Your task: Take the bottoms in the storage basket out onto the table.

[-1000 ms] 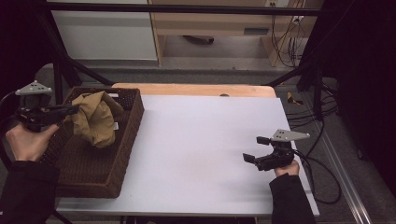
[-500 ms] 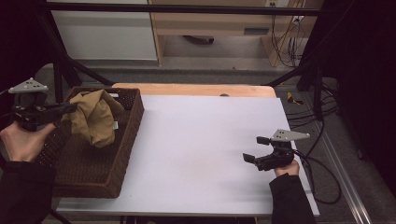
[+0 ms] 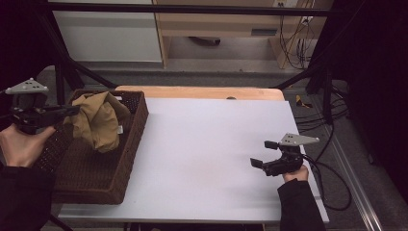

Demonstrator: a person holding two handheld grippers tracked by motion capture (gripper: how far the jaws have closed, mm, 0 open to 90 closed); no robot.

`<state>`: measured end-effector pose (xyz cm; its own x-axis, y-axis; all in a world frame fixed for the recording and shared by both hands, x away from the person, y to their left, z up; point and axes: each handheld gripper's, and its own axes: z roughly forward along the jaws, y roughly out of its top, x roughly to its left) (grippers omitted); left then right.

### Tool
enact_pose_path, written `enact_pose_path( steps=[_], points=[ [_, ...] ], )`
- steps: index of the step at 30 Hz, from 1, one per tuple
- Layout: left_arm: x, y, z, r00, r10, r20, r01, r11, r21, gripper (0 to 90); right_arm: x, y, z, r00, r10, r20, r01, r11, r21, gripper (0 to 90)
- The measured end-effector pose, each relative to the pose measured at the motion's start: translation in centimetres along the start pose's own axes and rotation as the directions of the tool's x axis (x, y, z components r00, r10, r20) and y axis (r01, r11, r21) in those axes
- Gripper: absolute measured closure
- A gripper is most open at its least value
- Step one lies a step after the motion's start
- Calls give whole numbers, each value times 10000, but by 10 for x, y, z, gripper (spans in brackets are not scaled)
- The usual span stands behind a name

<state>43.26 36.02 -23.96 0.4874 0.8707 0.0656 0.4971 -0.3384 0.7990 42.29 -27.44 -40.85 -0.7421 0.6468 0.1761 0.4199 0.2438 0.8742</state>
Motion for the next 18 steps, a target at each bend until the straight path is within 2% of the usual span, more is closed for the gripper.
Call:
enact_pose_path(
  steps=[18],
  points=[
    [-4, 8, -13, 9997, 136, 202, -134, 9999, -109, 865, 0, 0, 0, 10000, -2, 4, 2, 10000, -10, 42]
  ],
)
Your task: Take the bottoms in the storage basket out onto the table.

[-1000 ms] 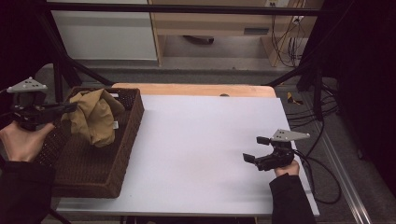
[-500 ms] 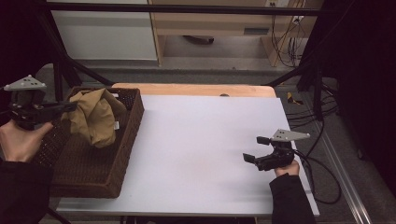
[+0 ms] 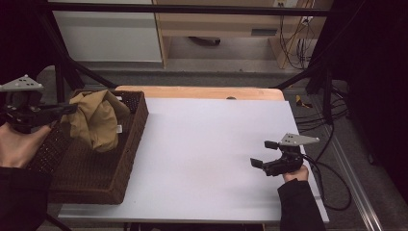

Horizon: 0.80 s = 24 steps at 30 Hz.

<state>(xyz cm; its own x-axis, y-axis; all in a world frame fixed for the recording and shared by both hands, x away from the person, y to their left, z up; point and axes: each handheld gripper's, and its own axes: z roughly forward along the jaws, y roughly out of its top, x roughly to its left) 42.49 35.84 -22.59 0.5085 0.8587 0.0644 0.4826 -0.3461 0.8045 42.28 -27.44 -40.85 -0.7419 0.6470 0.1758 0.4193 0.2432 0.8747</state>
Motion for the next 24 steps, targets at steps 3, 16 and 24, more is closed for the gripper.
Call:
enact_pose_path(
  steps=[3, 16, 24],
  points=[
    [-2, 1, 0, 10000, 51, -4, -51, 10000, 14, 865, 0, 0, 0, 10000, 8, -6, -8, 10000, 21, 42],
    [-8, 8, -8, 9997, 207, 114, -206, 9998, -71, 865, 0, 0, 0, 10000, 6, 1, -6, 10000, -35, 42],
    [-13, 12, -15, 9993, 335, 192, -331, 9993, -200, 865, 0, 0, 0, 10000, 23, 6, -23, 10000, -27, 42]
  ],
)
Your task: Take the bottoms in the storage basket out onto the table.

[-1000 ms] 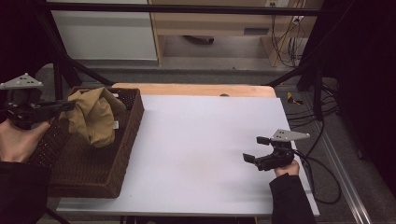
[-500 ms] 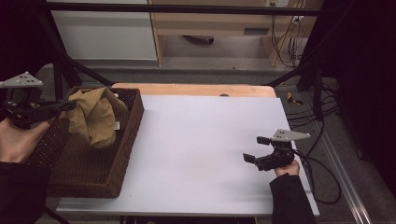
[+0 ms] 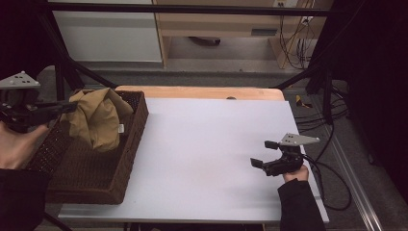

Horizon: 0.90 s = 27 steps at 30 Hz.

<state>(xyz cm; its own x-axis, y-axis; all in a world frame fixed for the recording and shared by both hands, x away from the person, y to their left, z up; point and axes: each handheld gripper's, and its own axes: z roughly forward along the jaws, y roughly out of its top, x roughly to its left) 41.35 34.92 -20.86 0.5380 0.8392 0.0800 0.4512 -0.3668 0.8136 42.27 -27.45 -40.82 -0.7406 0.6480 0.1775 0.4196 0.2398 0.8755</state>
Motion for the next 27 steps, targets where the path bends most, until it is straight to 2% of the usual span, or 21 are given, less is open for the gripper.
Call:
enact_pose_path(
  steps=[27],
  points=[
    [-15, 17, -12, 9991, 331, 258, -321, 9986, -411, 865, 0, 0, 0, 10000, 3, -12, -3, 10000, 2, 42]
  ],
)
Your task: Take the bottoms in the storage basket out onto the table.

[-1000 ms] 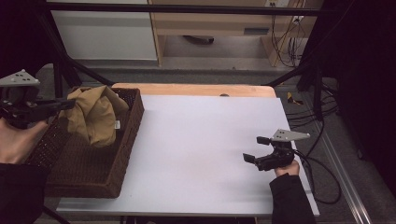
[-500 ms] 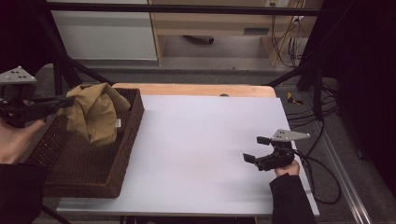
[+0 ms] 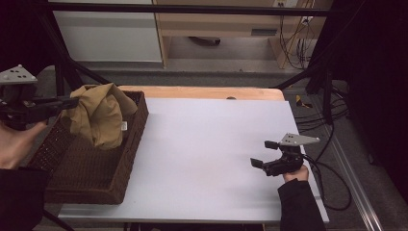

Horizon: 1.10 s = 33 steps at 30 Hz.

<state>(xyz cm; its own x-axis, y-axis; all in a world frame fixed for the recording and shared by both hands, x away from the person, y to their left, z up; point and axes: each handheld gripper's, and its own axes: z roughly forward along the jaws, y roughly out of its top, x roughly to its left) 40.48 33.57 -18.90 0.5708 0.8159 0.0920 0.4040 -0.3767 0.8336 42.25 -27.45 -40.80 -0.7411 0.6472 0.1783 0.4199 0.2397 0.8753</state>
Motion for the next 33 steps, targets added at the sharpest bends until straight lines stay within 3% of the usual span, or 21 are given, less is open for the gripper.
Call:
enact_pose_path(
  steps=[33],
  points=[
    [-33, 24, 17, 9939, 546, 953, -515, 9981, -342, 865, 0, 0, -1, 10000, -21, 6, 21, 10000, -16, 41]
  ],
)
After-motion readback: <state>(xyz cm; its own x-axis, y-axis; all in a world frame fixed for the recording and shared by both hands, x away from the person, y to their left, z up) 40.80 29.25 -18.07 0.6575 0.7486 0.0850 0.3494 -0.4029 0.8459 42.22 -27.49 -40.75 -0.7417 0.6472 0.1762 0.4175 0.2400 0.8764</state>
